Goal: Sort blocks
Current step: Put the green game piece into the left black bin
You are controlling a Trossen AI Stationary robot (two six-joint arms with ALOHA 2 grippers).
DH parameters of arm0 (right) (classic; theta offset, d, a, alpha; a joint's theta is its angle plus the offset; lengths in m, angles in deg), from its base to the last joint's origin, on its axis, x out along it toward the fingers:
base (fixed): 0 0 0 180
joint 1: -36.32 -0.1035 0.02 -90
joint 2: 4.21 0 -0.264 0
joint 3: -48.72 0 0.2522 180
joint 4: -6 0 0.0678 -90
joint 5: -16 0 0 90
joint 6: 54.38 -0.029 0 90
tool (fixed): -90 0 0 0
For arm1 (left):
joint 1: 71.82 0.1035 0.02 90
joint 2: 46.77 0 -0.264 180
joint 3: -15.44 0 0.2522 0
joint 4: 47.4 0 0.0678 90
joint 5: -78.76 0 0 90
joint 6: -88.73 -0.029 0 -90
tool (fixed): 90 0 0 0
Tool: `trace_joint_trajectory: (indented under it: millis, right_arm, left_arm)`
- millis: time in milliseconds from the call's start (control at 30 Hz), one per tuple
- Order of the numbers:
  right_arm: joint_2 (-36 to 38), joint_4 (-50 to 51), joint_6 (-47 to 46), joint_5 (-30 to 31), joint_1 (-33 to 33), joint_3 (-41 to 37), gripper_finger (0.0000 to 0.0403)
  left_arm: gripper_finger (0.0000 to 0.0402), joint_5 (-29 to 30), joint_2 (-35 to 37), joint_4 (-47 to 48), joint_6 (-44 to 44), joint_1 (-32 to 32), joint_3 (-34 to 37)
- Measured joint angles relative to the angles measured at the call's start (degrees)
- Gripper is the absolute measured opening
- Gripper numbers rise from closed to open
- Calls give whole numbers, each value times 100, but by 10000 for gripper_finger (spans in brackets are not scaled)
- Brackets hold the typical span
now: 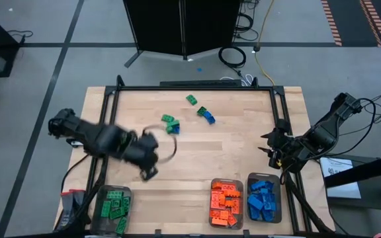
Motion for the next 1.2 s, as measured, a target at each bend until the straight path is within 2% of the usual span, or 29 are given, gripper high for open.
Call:
trace_joint_trajectory:
  millis: [100, 233, 433, 900, 1200]
  right_arm:
    - [0, 7, 0, 0, 0, 0, 212]
    - [0, 85, 77, 2, 0, 0, 212]
    - [0, 101, 177, 34, 0, 0, 212]
    - [0, 105, 255, 2, 2, 0, 212]
    - [0, 105, 306, 7, 0, 0, 212]
  left_arm:
    - [84, -200, -45, -38, 692, -622, 449]
    - [84, -803, -40, -361, 1535, -1299, 1170]
    - [84, -1601, -42, -1102, 2325, -2261, 1930]
    - [84, -1822, -41, -2589, 3807, -3976, 2673]
    - [84, -1950, -42, -2796, 3853, -4363, 3070]
